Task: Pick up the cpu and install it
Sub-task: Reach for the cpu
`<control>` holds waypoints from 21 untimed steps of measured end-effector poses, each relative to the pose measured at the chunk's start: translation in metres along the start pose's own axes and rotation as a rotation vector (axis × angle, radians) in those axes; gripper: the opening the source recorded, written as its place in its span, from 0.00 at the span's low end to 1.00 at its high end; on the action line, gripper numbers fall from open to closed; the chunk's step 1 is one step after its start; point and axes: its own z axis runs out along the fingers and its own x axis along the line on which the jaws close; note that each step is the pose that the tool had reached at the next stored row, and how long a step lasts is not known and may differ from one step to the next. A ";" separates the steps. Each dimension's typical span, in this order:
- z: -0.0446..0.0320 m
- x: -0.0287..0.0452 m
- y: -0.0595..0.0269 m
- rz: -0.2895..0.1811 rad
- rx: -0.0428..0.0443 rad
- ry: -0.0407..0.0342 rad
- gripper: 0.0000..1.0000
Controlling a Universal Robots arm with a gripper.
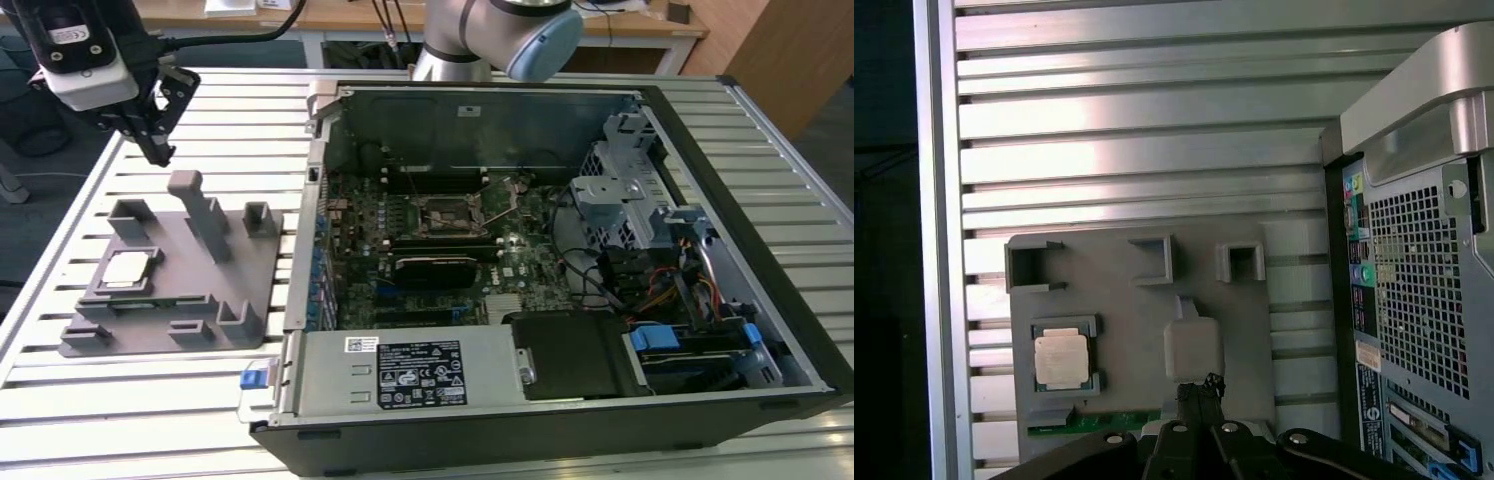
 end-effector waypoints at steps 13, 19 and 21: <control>0.0021 0.0093 -0.0008 0.000 0.0001 0.0018 0.11; 0.0030 0.0134 -0.0012 0.000 0.0003 0.0029 0.11; 0.0034 0.0149 -0.0013 0.000 0.0003 0.0031 0.11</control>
